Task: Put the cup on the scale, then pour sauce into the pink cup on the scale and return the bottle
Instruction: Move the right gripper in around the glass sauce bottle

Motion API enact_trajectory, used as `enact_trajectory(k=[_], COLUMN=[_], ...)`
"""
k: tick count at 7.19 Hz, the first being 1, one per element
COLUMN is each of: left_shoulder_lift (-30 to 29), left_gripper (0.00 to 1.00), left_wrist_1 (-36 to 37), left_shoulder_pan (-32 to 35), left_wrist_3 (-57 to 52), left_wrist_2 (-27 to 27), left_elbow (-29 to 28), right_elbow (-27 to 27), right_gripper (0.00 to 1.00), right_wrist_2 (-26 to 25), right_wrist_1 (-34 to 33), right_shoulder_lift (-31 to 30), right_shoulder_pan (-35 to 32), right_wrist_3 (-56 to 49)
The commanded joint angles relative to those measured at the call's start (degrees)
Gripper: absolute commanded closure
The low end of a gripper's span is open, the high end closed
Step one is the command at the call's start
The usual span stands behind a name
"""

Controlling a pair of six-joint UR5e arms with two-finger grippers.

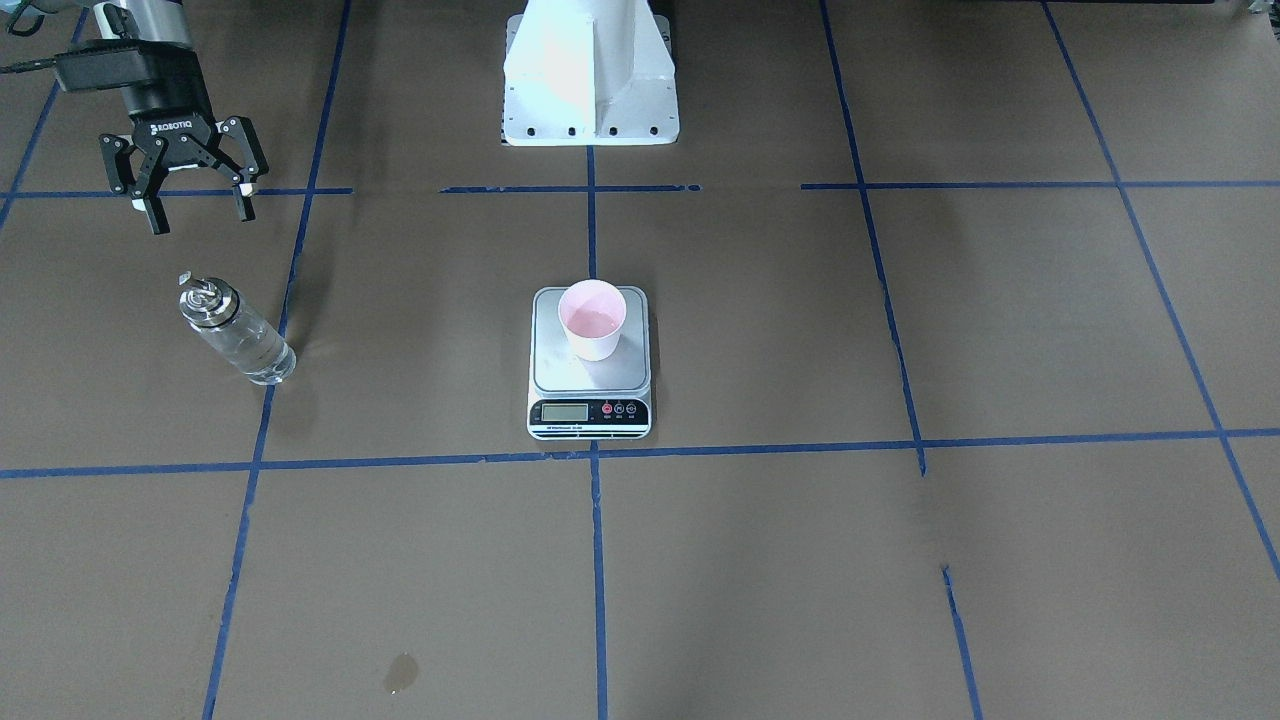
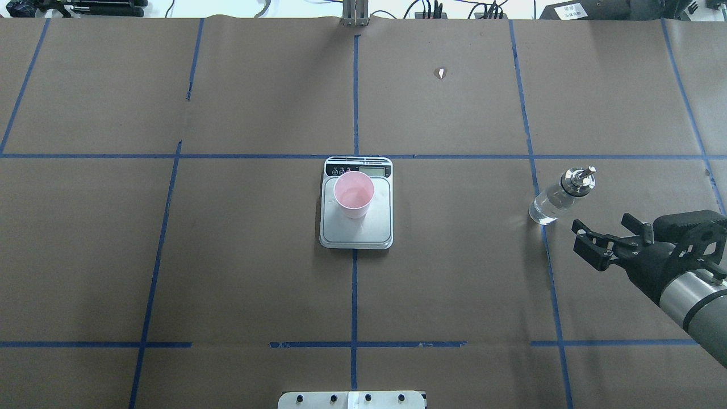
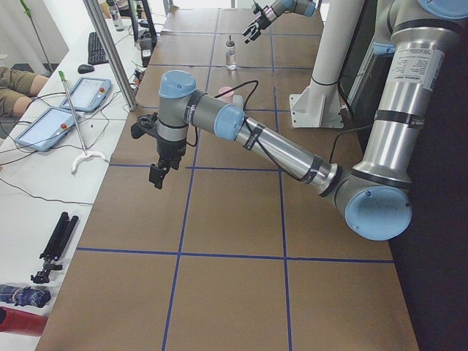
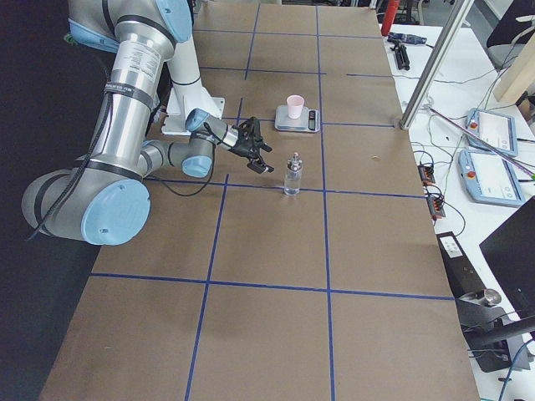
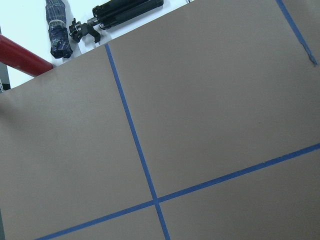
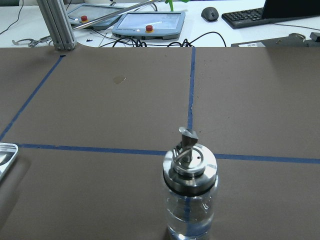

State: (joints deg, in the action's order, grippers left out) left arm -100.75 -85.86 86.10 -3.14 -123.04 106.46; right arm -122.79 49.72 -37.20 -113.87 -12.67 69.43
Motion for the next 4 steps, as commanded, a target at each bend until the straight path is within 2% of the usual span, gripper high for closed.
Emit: enact_trajectory(k=[1,4], left_shoulder_lift=[1.95,2.84], left_gripper=[0.0,0.0], left_wrist_1=[-3.25,-4.3], left_shoulder_pan=[0.21,0.83], left_wrist_3=[0.15,0.24], left_wrist_2=[-0.01,0.17], left_elbow=[-0.47,-0.82], right_elbow=[1.15,4.99], right_gripper=[0.02,0.0], right_wrist_2=[-3.66,-9.02], right_wrist_1=[2.47,2.48], right_shoulder_lift=[0.75,1.19], right_shoulder_pan=[1.67,4.39], right_wrist_3=[-0.52,-0.7])
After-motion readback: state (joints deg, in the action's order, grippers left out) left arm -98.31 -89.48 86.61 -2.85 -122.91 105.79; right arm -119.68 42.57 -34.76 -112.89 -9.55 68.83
